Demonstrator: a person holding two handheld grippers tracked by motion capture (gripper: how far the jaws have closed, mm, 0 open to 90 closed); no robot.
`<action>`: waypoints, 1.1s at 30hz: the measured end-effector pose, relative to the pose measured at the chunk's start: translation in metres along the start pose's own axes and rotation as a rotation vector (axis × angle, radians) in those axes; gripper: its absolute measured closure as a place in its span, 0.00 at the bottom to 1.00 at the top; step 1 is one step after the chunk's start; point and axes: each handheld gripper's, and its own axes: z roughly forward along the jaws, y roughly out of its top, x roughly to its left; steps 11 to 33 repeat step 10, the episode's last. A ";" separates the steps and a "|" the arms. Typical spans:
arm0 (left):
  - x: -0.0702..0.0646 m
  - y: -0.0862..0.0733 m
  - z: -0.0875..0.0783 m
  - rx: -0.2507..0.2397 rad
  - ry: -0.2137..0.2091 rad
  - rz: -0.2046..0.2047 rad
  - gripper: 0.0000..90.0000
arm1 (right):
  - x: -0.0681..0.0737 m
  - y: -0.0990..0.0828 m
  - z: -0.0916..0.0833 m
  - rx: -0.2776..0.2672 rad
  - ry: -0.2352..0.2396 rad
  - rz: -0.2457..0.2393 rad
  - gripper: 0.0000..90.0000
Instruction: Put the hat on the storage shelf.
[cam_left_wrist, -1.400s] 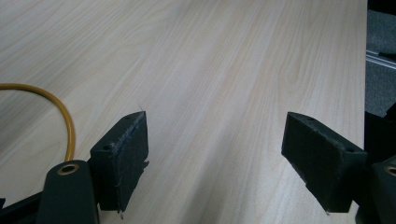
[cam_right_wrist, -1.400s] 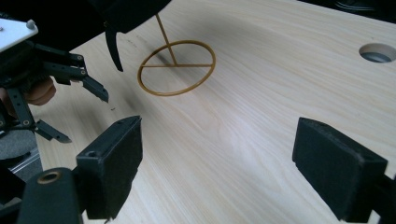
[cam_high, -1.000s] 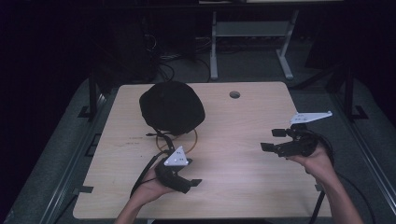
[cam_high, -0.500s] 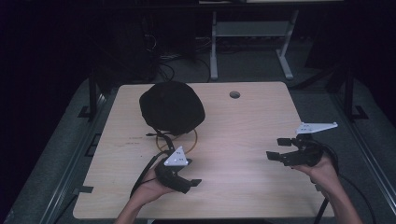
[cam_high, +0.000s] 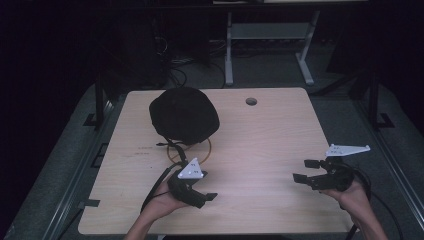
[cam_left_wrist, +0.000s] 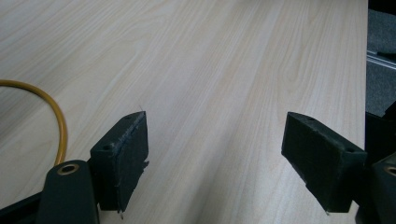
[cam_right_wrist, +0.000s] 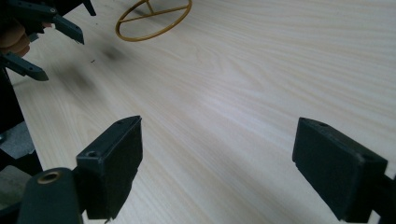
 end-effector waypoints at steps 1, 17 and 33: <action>0.000 0.000 0.000 0.002 0.000 0.007 0.25 | 0.000 -0.002 0.000 0.000 0.002 0.002 0.17; -0.004 0.005 0.000 -0.047 -0.020 -0.021 0.25 | 0.011 -0.030 -0.005 0.000 -0.042 -0.008 0.17; -0.004 0.005 0.000 -0.047 -0.020 -0.021 0.25 | 0.011 -0.030 -0.005 0.000 -0.042 -0.008 0.17</action>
